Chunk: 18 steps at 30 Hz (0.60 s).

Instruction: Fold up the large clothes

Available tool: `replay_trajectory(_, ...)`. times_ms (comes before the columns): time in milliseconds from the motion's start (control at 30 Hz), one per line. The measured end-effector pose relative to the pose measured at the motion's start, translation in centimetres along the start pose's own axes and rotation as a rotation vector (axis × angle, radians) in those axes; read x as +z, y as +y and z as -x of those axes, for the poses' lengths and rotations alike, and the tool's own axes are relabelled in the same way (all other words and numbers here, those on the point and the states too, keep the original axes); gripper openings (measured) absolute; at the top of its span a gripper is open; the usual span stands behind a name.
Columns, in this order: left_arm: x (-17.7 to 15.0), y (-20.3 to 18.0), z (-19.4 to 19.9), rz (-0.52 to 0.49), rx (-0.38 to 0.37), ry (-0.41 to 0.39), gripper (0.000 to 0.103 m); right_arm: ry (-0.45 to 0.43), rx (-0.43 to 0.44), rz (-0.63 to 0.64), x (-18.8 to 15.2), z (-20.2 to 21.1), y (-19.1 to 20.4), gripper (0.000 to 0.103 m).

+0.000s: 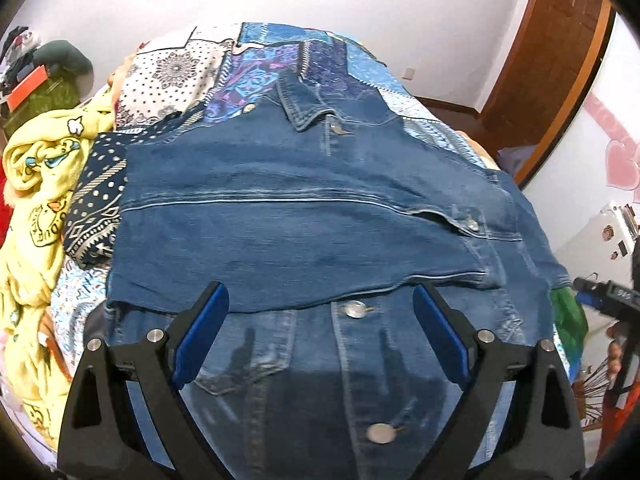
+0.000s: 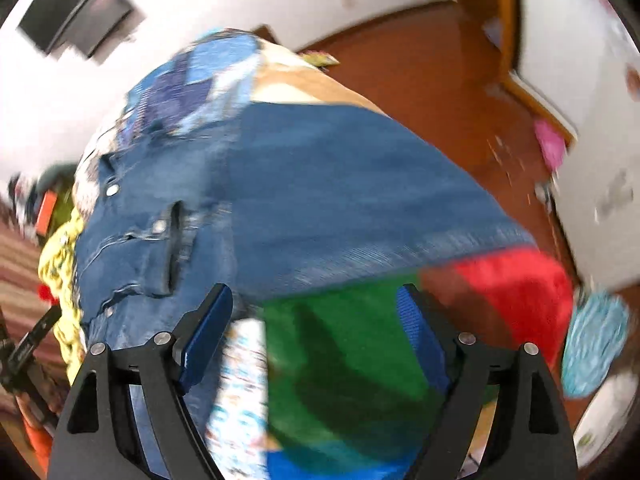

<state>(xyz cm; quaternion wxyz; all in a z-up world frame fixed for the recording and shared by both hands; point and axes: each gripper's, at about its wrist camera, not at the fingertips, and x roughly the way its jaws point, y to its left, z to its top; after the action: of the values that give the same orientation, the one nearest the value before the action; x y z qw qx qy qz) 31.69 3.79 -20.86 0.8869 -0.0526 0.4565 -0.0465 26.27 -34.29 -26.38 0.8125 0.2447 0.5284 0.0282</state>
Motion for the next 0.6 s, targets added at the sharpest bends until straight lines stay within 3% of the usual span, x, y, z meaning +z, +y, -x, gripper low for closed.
replay_trajectory(167,-0.2,-0.7,-0.9,0.000,0.020,0.025,0.094,-0.036,0.133,-0.094,1.1,-1.7,-2.5,0.082)
replay_trajectory(367,-0.4,-0.5,-0.8,0.002,0.041,0.028,0.094,-0.084,0.069,-0.204,4.2,-5.1,-4.4,0.082)
replay_trajectory(533,-0.2,0.1,-0.5,-0.010,0.069,0.020,0.094,-0.154,-0.021,-0.240,6.0,-5.3,-4.4,0.059)
replay_trajectory(600,-0.2,0.4,-0.2,-0.007,0.071,0.010,0.094,-0.178,-0.077,-0.243,6.4,-5.2,-4.3,0.033)
